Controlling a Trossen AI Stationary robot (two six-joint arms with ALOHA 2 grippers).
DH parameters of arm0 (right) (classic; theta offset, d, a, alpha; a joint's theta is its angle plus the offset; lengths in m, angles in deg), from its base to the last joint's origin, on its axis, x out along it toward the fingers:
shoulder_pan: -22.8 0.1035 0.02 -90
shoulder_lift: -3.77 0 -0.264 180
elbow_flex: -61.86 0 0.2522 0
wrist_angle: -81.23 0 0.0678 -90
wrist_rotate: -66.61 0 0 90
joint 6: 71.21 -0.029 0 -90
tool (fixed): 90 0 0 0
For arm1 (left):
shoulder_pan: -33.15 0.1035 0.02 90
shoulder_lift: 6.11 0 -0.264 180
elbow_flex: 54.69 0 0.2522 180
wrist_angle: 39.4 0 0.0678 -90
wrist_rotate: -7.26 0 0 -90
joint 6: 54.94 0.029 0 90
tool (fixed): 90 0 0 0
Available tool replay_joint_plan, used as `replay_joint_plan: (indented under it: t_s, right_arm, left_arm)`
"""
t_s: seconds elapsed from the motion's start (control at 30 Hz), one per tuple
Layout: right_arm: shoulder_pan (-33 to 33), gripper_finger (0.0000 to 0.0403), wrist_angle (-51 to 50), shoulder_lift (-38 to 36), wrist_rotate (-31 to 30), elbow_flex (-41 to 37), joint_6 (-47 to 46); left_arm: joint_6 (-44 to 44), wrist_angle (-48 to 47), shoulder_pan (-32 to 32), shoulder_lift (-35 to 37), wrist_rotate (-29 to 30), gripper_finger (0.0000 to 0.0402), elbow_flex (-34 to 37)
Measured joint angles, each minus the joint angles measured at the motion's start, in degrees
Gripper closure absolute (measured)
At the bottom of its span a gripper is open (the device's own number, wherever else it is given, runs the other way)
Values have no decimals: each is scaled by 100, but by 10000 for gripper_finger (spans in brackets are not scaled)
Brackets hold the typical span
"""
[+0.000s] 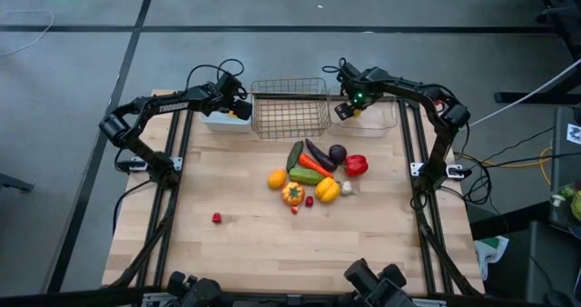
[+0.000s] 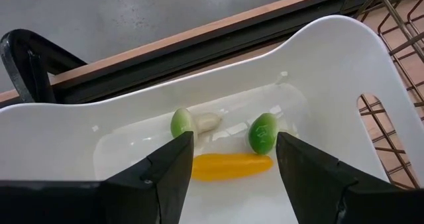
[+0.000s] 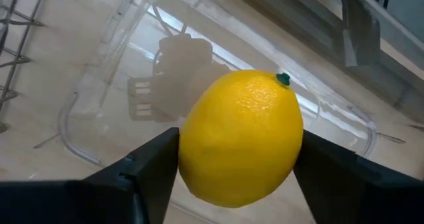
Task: Sort produce into baskets
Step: Put the yellow lemon into the transparent bin, then put the left small red bell pepper into the white bin
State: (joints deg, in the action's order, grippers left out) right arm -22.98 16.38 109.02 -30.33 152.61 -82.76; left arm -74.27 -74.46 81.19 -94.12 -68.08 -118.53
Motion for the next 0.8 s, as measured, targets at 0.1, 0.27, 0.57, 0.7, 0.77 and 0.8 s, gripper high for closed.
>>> replay_joint_plan:
  t_s: [0.1,0.27,0.57,0.7,0.77,0.8]
  right_arm:
    - [0,92,0,0,-2,1,0]
    - [0,66,-2,0,-2,1,2]
    - [0,60,-2,-2,-4,1,6]
    - [0,61,-2,-4,-7,1,7]
    - [0,61,-2,-4,-4,1,7]
    - [0,61,-3,-4,-4,1,7]
  left_arm:
    - [0,0,0,1,0,190,0]
    - [31,0,1,1,0,190,0]
    - [671,68,0,183,-2,190,-28]
    - [774,83,0,596,-2,190,-147]
    - [790,52,-15,868,-28,190,-201]
    - [819,38,-38,1016,-64,190,-233]
